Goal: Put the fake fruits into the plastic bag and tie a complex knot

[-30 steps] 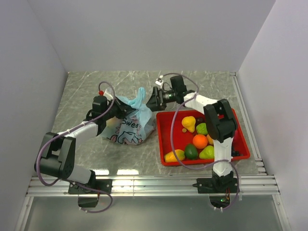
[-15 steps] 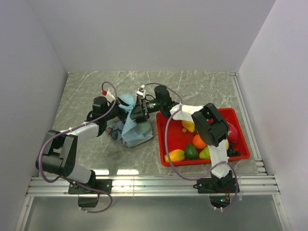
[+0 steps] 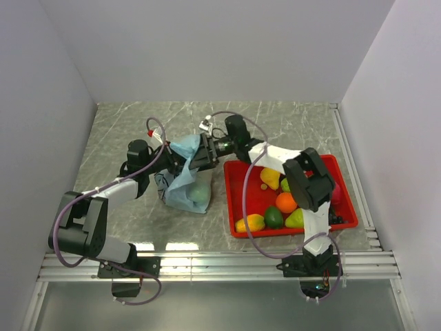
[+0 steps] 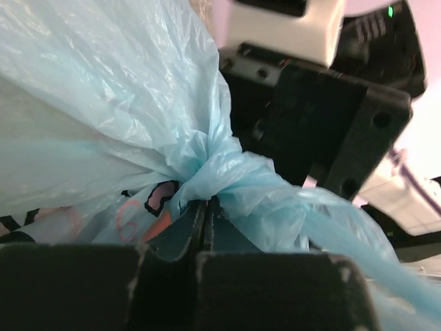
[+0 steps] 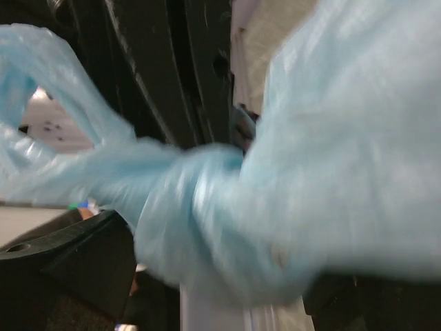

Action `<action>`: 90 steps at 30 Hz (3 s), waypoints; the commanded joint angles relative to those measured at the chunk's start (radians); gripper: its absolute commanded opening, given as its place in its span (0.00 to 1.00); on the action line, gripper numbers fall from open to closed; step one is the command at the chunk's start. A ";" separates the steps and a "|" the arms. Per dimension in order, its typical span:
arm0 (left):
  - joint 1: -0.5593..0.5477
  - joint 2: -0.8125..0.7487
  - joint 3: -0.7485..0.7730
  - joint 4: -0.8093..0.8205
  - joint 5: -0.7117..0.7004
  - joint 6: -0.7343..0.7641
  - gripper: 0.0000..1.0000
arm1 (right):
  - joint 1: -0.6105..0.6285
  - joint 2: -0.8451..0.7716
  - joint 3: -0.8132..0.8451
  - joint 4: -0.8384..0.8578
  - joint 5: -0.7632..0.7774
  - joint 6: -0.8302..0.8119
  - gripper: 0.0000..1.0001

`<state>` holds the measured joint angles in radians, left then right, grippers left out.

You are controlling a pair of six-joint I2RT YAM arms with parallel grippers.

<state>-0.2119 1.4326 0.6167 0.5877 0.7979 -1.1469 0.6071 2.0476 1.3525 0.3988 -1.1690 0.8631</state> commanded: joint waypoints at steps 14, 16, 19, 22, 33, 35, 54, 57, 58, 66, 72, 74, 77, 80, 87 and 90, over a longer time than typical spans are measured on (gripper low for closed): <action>0.011 -0.012 0.026 -0.035 0.046 0.072 0.00 | -0.201 -0.123 0.114 -0.413 0.046 -0.413 0.51; 0.011 -0.017 0.028 -0.052 0.038 0.085 0.00 | -0.195 -0.106 0.111 -0.329 0.092 -0.286 0.45; 0.011 -0.015 0.020 -0.045 0.037 0.084 0.00 | -0.176 -0.058 0.141 -0.247 0.117 -0.219 0.44; 0.011 -0.014 0.025 -0.049 0.029 0.084 0.00 | -0.145 -0.043 0.152 -0.236 0.080 -0.232 0.53; 0.011 0.005 -0.006 0.159 0.004 -0.028 0.00 | 0.013 -0.060 0.109 -0.425 0.034 -0.363 0.76; 0.006 0.029 0.000 0.190 0.014 -0.051 0.00 | 0.020 -0.037 0.132 -0.361 0.037 -0.302 0.77; 0.016 0.042 -0.012 0.222 0.031 -0.063 0.00 | -0.104 -0.069 0.240 -0.759 0.058 -0.562 0.84; 0.017 0.034 -0.015 0.209 0.032 -0.053 0.00 | -0.135 -0.105 0.217 -0.836 0.080 -0.634 0.84; 0.017 0.035 -0.015 0.205 0.032 -0.051 0.00 | -0.151 -0.112 0.212 -0.847 0.059 -0.644 0.84; 0.016 0.046 -0.003 0.181 0.023 -0.028 0.00 | -0.119 -0.103 0.224 -0.667 -0.001 -0.475 0.67; 0.016 0.075 0.021 0.184 0.008 -0.033 0.00 | -0.046 -0.078 0.264 -0.663 -0.043 -0.454 0.51; 0.016 0.100 0.020 0.218 0.000 -0.075 0.00 | -0.024 -0.079 0.272 -0.641 -0.043 -0.444 0.39; 0.013 0.141 0.009 0.322 -0.019 -0.154 0.00 | 0.019 -0.060 0.302 -0.618 -0.032 -0.418 0.23; 0.006 0.169 0.017 0.391 -0.029 -0.201 0.00 | 0.055 -0.014 0.361 -0.586 -0.006 -0.368 0.09; 0.006 0.210 0.041 0.508 -0.051 -0.304 0.00 | 0.095 0.037 0.396 -0.551 -0.029 -0.296 0.00; 0.003 0.218 0.048 0.544 -0.045 -0.333 0.00 | 0.095 0.026 0.356 -0.555 -0.021 -0.320 0.00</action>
<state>-0.2008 1.6459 0.6155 1.0046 0.7765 -1.4208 0.6846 2.0842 1.7184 -0.1883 -1.1633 0.5350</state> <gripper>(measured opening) 0.012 0.007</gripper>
